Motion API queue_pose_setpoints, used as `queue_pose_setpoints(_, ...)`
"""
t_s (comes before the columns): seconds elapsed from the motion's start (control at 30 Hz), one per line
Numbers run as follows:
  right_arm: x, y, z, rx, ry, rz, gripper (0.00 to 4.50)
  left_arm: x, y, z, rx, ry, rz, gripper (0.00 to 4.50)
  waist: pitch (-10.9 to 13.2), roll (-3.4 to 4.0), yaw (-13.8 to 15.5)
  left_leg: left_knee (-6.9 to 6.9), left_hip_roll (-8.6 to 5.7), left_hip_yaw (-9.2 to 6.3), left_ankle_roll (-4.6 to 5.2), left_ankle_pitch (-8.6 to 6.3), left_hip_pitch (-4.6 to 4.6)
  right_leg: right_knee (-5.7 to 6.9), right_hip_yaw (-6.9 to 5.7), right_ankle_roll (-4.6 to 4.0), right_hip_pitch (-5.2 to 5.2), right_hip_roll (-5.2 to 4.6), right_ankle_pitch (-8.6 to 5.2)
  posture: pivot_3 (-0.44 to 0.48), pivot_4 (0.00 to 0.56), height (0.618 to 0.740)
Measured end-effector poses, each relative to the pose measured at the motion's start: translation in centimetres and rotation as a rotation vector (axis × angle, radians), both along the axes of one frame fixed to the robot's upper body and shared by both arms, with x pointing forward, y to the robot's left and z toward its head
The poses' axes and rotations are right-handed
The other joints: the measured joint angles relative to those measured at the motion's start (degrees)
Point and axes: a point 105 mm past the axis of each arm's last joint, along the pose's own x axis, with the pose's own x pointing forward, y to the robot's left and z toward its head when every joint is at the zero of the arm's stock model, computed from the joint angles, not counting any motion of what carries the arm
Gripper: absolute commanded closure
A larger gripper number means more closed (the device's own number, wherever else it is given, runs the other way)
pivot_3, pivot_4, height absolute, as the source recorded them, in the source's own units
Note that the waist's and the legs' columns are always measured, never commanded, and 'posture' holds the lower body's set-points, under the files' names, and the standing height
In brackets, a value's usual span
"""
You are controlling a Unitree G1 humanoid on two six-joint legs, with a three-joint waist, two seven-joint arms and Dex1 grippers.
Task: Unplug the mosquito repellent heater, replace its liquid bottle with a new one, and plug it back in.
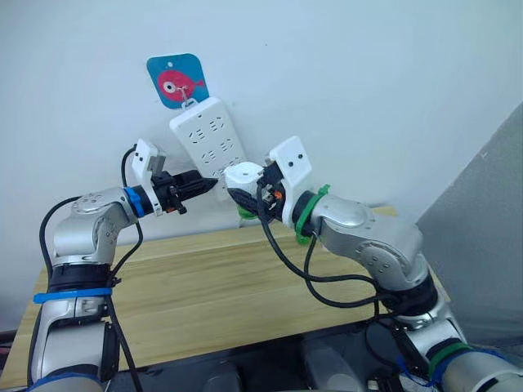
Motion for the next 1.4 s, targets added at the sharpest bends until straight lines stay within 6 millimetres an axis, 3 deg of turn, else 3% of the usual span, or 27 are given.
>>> queue_pose_setpoints(0.27,1.2,-0.4,-0.1,-0.012,-0.007,-0.096,1.43,-0.2,0.0,0.0,-0.012,0.012,0.002,3.18,0.01,0.01,-0.11,-0.02,0.00,0.00,0.00,0.00,0.00,0.00,0.00,-0.01,-0.01,0.00,0.00,-0.203,0.120,0.736)
queue_pose_setpoints(0.73,2.0,0.0,-1.1,-0.049,0.002,-0.097,1.44,-0.4,0.1,0.1,-0.015,0.014,0.013,3.19,0.01,0.01,-0.27,-0.03,0.00,0.00,0.00,0.00,0.00,0.01,-0.01,-0.01,-0.01,0.00,0.01,-0.195,0.117,0.736)
queue_pose_setpoints(1.4,1.8,1.0,-0.5,-0.041,-0.037,-0.052,1.45,-0.5,0.3,0.1,-0.020,0.020,0.024,3.19,0.01,0.01,-0.78,-0.03,0.00,-0.04,0.00,0.00,0.00,0.05,-0.03,-0.02,-0.02,0.00,0.01,-0.196,0.105,0.736)
